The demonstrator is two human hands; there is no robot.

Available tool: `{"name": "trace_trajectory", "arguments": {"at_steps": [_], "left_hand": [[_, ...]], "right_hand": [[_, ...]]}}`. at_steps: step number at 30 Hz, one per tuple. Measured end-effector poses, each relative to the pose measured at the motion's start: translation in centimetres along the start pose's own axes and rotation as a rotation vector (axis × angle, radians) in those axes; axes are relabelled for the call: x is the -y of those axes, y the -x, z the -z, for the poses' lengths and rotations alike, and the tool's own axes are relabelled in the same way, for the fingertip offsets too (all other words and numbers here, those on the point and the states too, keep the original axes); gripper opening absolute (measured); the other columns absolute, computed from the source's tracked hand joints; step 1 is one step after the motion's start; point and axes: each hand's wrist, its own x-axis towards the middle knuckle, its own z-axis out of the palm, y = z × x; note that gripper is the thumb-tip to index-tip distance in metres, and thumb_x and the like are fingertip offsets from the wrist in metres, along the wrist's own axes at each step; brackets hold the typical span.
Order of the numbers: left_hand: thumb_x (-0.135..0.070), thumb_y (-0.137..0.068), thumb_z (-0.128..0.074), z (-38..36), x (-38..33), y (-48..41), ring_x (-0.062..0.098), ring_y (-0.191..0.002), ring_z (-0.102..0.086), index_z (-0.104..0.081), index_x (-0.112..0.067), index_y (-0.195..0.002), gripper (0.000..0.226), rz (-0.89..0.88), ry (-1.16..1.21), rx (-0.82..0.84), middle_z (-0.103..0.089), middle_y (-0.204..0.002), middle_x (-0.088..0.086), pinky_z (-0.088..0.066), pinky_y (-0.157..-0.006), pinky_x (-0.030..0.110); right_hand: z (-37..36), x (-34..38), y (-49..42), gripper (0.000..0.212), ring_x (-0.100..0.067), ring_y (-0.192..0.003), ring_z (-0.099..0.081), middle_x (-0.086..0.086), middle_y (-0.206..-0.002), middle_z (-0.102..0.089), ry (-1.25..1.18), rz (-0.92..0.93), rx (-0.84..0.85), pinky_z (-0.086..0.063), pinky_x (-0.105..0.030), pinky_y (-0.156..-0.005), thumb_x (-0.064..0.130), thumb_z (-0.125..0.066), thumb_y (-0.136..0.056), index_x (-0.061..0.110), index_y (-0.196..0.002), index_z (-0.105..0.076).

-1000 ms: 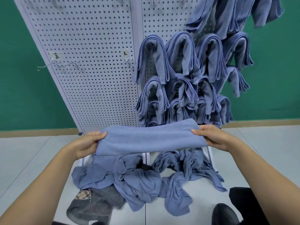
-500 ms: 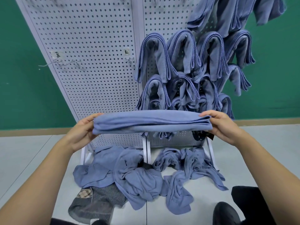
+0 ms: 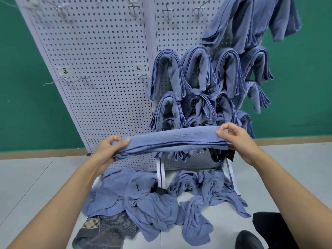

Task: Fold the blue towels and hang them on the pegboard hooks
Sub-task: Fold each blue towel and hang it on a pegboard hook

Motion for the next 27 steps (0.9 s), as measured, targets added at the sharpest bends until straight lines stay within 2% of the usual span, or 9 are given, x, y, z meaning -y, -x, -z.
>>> {"name": "trace_trajectory", "arguments": {"at_steps": [2, 4, 8, 12, 17, 20, 23, 25, 27], "left_hand": [[-0.011, -0.078, -0.076, -0.9, 0.2, -0.3, 0.022, -0.067, -0.048, -0.052, -0.016, -0.083, 0.026, 0.013, -0.038, -0.086, -0.056, -0.079, 0.012, -0.040, -0.060, 0.033], [-0.003, -0.078, -0.076, -1.7, 0.2, -0.3, 0.021, -0.062, -0.046, -0.054, -0.013, -0.088, 0.026, 0.031, -0.065, -0.126, -0.056, -0.073, 0.012, -0.039, -0.057, 0.033], [0.003, -0.084, -0.067, -3.9, 0.0, -0.1, 0.022, -0.061, -0.047, -0.056, -0.009, -0.093, 0.019, 0.079, -0.087, -0.102, -0.056, -0.074, 0.012, -0.039, -0.058, 0.032], [0.003, -0.090, -0.058, -6.4, -0.1, 0.3, 0.018, -0.070, -0.051, -0.061, -0.009, -0.100, 0.016, 0.169, -0.096, -0.070, -0.058, -0.083, 0.011, -0.042, -0.063, 0.027], [-0.018, -0.096, -0.056, -11.7, -2.1, 2.4, 0.016, -0.105, -0.057, -0.059, -0.014, -0.118, 0.023, -0.057, -0.052, -0.019, -0.062, -0.112, 0.002, -0.045, -0.088, 0.027], [-0.042, -0.091, -0.057, -16.1, -4.1, 4.6, 0.008, -0.115, -0.053, -0.049, -0.017, -0.132, 0.049, -0.238, -0.067, 0.118, -0.056, -0.128, -0.007, -0.042, -0.096, 0.023], [-0.055, -0.078, -0.066, -19.8, -5.3, 6.1, 0.016, -0.139, -0.032, -0.020, -0.023, -0.151, 0.092, -0.295, -0.200, 0.181, -0.031, -0.152, -0.007, -0.032, -0.112, 0.036], [-0.050, -0.076, -0.073, -21.5, -5.8, 6.5, 0.017, -0.145, -0.018, -0.004, -0.025, -0.153, 0.106, -0.321, -0.269, 0.135, -0.013, -0.159, -0.008, -0.025, -0.116, 0.041], [-0.040, -0.079, -0.074, -22.7, -5.8, 6.1, 0.016, -0.145, -0.017, -0.004, -0.024, -0.153, 0.103, -0.419, -0.321, 0.025, -0.013, -0.159, -0.006, -0.024, -0.116, 0.038]], "right_hand": [[0.0, 1.4, 0.1, 0.011, -0.014, -0.054, -0.042, 0.006, -0.058, -0.048, -0.024, 0.023, -0.050, -0.036, -0.024, -0.051, 0.011, -0.060, -0.092, 0.020, -0.086, -0.059], [-0.1, 3.3, 0.2, 0.014, -0.013, -0.050, -0.047, 0.000, -0.061, -0.050, -0.125, 0.035, -0.099, -0.038, -0.022, -0.043, 0.006, -0.057, -0.092, 0.019, -0.089, -0.060], [-0.6, 8.0, -0.2, 0.017, -0.013, -0.056, -0.054, -0.005, -0.075, -0.055, -0.294, 0.071, -0.123, -0.046, -0.024, -0.050, 0.005, -0.053, -0.094, 0.019, -0.089, -0.063], [-0.9, 12.9, -0.8, 0.013, -0.013, -0.061, -0.060, -0.004, -0.083, -0.061, -0.362, 0.108, -0.019, -0.052, -0.024, -0.056, 0.007, -0.053, -0.095, 0.016, -0.094, -0.062], [-2.7, 16.0, -0.8, 0.007, -0.015, -0.069, -0.061, -0.005, -0.091, -0.061, -0.218, 0.147, -0.009, -0.057, -0.025, -0.061, 0.010, -0.058, -0.093, 0.014, -0.094, -0.064], [-3.4, 16.7, -0.7, 0.005, -0.020, -0.079, -0.064, -0.010, -0.101, -0.061, -0.175, 0.169, -0.028, -0.059, -0.027, -0.065, 0.011, -0.059, -0.093, 0.015, -0.092, -0.063], [-3.2, 17.4, -0.6, 0.006, -0.024, -0.087, -0.064, -0.018, -0.112, -0.061, -0.228, 0.178, -0.049, -0.059, -0.028, -0.067, 0.010, -0.058, -0.093, 0.015, -0.091, -0.062], [-2.6, 17.9, -0.6, 0.007, -0.024, -0.088, -0.064, -0.020, -0.114, -0.061, -0.286, 0.181, -0.057, -0.059, -0.027, -0.065, 0.009, -0.058, -0.093, 0.014, -0.091, -0.062], [-1.9, 18.2, -0.7, 0.005, -0.024, -0.086, -0.064, -0.020, -0.114, -0.059, -0.363, 0.188, -0.058, -0.058, -0.026, -0.064, 0.007, -0.058, -0.093, 0.011, -0.094, -0.062]]}}
